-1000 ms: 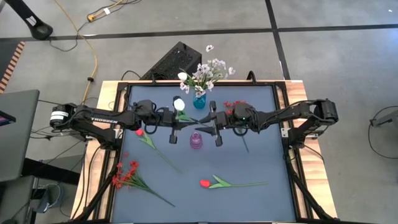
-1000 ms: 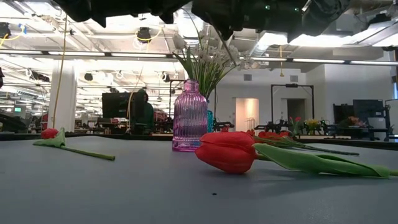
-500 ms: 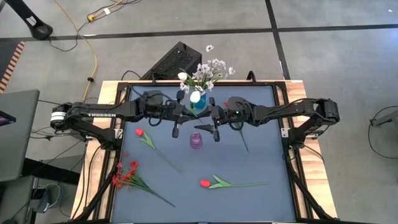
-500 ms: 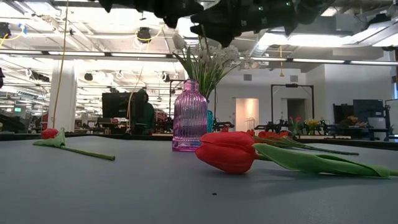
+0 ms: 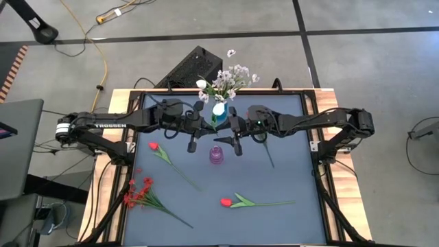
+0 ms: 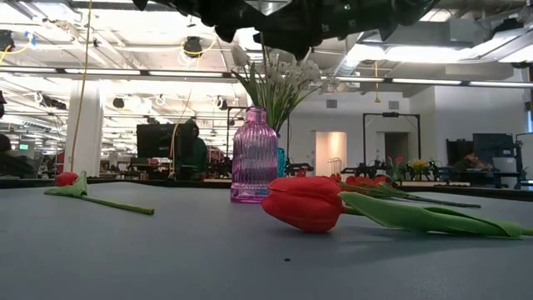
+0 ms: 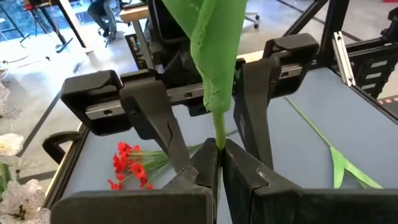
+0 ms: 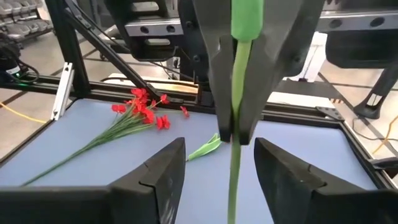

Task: Sort flowers into vase by color
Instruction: Put the white tulip into the blue vase

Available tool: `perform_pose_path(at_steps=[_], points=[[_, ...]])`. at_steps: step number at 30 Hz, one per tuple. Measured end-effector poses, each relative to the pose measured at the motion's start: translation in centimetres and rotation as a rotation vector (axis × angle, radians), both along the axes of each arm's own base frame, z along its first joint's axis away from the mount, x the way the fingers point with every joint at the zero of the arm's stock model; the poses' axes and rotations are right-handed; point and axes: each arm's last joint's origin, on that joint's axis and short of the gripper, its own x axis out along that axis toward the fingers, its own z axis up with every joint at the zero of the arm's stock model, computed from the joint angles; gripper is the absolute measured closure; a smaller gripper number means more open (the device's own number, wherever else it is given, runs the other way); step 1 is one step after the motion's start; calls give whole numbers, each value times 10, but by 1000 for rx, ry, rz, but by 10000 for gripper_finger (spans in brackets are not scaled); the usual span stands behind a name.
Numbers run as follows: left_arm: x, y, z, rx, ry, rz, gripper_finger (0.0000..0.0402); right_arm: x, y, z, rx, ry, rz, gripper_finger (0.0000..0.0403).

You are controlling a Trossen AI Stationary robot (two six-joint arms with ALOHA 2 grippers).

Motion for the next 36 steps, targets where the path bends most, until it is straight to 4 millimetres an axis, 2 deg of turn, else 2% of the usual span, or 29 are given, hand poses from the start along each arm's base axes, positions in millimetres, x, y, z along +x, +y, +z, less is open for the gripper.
perform_pose_path(at_steps=[4, 8, 20, 24, 29, 33, 36], points=[[0, 0, 0, 0, 0, 4, 401, 0, 0, 0, -17, -1, 3, 199], [0, 1, -1, 2, 8, 18, 401, 0, 0, 0, -23, 0, 3, 227], [0, 0, -1, -15, 9, 15, 399, 0, -1, 1, -35, -16, -27, 379], [0, 0, 1, 10, -6, 12, 370, 1, -1, 2, -66, -25, -44, 380], [-5, -1, 3, 6, 4, 13, 313, -8, -1, -11, -97, -31, -87, 380], [-13, 0, 7, 15, 14, 40, 279, -30, -3, -20, -93, -51, -157, 380], [-18, 0, 13, 55, 1, 63, 269, -53, -4, -22, -100, -185, -257, 380]])
